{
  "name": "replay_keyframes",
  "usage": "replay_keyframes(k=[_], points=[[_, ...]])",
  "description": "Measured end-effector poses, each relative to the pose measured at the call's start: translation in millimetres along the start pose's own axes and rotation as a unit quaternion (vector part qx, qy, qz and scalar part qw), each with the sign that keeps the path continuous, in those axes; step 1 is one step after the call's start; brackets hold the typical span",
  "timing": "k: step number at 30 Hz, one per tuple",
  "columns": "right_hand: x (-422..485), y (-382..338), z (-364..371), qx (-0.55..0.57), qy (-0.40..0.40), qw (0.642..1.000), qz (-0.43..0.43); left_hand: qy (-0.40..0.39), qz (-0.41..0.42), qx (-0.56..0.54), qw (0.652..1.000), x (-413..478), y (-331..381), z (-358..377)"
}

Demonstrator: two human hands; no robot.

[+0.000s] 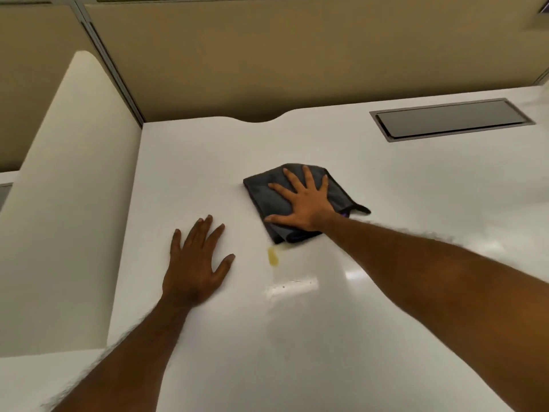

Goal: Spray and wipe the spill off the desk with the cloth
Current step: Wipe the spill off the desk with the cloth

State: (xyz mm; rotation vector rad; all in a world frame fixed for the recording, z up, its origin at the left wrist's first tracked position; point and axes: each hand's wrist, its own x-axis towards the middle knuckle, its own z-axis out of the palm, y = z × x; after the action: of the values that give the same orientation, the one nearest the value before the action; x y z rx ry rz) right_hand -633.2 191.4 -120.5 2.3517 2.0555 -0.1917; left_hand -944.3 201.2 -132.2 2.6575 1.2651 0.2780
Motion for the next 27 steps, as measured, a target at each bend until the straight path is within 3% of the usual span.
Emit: replay_keyframes(k=[5, 10, 13, 17, 20, 24, 27], points=[[39.9, -8.6, -18.1, 0.019, -0.037, 0.995, 0.093, 0.003, 0.003, -0.005, 1.000, 4.5, -1.9, 5.1], [8.2, -59.8, -0.4, -0.016, -0.036, 0.999, -0.016, -0.014, 0.004, 0.000, 1.000, 3.8, -1.3, 0.7], [-37.0, -41.1, 8.7, -0.007, -0.012, 0.999, -0.052, -0.020, 0.003, -0.001, 1.000, 0.8, 1.5, -1.4], [-39.5, -5.6, -4.1, -0.002, -0.017, 1.000, 0.020, 0.003, 0.003, -0.018, 1.000, 0.1, 1.1, -0.4], [-20.5, -33.4, -12.1, 0.017, -0.057, 0.996, 0.071, 0.027, 0.004, -0.037, 0.999, -0.3, 0.7, 1.4], [-52.4, -84.5, 4.5, -0.012, -0.046, 0.999, -0.025, 0.043, -0.019, -0.125, 0.991, -3.8, 4.4, -5.5], [-104.2, -78.0, 19.4, -0.008, -0.012, 0.996, -0.092, 0.038, -0.014, -0.121, 0.992, -8.1, 8.4, -11.0]])
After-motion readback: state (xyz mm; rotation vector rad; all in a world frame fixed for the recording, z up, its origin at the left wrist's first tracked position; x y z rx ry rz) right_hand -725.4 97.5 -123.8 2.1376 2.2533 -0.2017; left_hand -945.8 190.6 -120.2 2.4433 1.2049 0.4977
